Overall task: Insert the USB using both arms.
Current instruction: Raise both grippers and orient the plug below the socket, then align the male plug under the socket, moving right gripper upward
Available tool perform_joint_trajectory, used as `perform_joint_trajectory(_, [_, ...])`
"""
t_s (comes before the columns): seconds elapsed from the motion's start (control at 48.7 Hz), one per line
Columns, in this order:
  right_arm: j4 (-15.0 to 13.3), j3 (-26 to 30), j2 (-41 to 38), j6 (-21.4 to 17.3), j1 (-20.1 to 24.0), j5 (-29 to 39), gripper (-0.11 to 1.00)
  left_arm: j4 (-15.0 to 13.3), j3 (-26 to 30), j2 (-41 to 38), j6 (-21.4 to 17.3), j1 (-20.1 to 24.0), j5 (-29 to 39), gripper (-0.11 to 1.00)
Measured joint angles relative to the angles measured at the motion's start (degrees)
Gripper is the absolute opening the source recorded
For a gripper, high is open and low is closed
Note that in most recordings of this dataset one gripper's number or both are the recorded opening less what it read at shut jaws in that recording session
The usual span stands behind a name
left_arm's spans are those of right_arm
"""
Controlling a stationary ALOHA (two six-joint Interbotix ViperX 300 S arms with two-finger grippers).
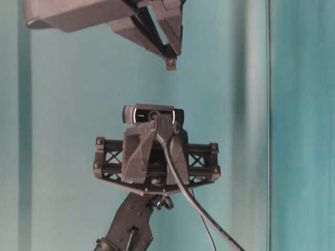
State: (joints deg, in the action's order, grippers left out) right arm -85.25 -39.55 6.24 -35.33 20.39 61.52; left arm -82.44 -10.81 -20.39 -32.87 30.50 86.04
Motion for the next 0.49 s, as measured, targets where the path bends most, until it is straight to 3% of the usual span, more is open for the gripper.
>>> perform_joint_trajectory(0.493, [0.0, 2.55, -1.76, 1.76, 0.0, -1.49, 0.21, 0.0, 0.79, -0.53, 0.09, -0.7, -0.79, 0.22])
